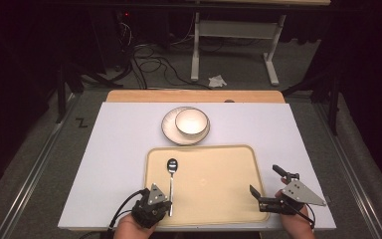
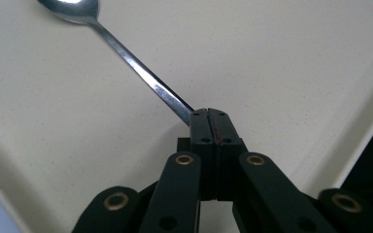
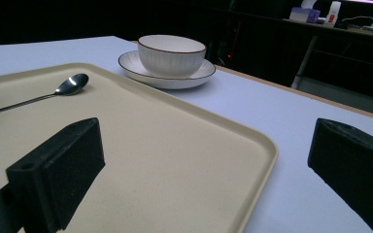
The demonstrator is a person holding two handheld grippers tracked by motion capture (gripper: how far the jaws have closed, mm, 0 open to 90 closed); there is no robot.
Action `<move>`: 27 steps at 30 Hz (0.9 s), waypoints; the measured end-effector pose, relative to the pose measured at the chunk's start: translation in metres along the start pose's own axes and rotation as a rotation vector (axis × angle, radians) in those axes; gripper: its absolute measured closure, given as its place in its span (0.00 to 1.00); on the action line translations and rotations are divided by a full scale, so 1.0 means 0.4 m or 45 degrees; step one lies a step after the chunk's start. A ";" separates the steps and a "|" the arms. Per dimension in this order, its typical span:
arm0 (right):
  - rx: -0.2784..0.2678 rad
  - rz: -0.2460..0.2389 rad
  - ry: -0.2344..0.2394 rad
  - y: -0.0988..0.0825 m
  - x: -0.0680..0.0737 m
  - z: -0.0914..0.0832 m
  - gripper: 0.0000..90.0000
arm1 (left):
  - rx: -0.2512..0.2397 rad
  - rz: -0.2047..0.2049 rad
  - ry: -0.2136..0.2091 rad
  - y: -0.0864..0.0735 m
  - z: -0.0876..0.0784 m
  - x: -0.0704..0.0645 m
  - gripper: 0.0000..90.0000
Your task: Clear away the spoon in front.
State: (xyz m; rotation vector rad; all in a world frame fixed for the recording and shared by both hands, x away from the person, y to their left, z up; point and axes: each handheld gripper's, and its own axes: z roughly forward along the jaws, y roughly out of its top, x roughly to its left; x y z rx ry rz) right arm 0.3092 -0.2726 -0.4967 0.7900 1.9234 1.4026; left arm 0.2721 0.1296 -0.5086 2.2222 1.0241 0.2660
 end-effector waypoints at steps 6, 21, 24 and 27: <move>-0.007 -0.002 -0.004 0.001 0.001 -0.003 0.00 | -0.045 -0.009 -0.001 -0.001 -0.006 0.011 0.95; -0.008 0.019 -0.024 -0.001 -0.003 -0.008 0.00 | -0.380 -0.088 0.225 -0.037 -0.140 0.170 0.05; -0.005 0.017 -0.031 -0.002 -0.004 -0.007 0.00 | -0.434 -0.105 0.215 -0.049 -0.156 0.190 0.00; -0.008 0.017 -0.043 0.000 -0.004 -0.010 0.00 | -0.483 -0.122 0.210 -0.055 -0.167 0.200 0.00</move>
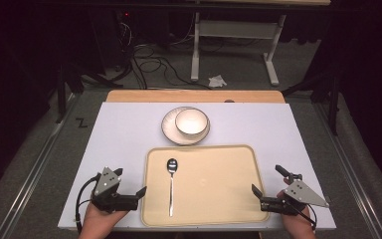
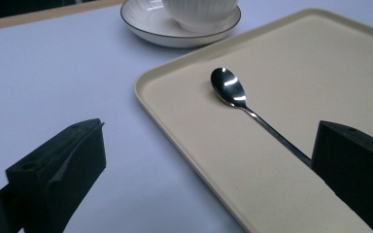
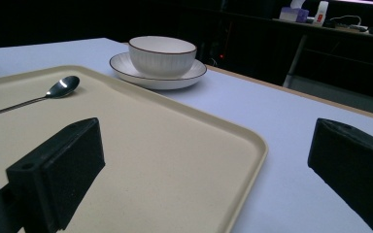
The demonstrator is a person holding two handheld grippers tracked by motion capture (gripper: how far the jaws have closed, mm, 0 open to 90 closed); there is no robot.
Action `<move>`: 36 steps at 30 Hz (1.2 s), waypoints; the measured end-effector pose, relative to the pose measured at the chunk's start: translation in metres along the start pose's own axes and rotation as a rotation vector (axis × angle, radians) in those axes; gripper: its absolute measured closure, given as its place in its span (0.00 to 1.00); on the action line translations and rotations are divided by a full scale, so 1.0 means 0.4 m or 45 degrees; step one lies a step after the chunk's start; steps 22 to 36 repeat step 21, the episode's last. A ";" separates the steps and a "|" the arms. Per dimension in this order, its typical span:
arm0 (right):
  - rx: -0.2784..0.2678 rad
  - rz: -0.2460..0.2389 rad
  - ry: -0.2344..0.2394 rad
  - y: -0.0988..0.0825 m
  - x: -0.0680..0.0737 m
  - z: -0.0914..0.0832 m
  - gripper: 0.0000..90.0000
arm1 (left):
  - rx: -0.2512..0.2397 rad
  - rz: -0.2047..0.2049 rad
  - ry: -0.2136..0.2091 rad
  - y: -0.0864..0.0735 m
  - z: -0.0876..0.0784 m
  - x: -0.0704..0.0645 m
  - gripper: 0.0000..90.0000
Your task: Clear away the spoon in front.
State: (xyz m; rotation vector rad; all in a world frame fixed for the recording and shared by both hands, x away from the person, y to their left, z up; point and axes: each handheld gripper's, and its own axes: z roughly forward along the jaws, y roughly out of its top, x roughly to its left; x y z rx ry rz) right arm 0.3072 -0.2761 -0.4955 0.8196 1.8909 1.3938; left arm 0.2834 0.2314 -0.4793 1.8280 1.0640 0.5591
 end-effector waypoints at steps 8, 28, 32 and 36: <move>-0.019 0.002 -0.018 0.002 -0.007 -0.008 0.00 | 0.016 -0.081 0.022 -0.014 0.001 0.037 0.00; -0.022 -0.016 -0.006 0.003 -0.008 -0.009 0.00 | 0.010 -0.076 0.060 -0.015 -0.006 0.038 0.00; -0.022 -0.016 -0.006 0.003 -0.008 -0.009 0.00 | 0.010 -0.076 0.060 -0.015 -0.006 0.038 0.00; -0.022 -0.016 -0.006 0.003 -0.008 -0.009 0.00 | 0.010 -0.076 0.060 -0.015 -0.006 0.038 0.00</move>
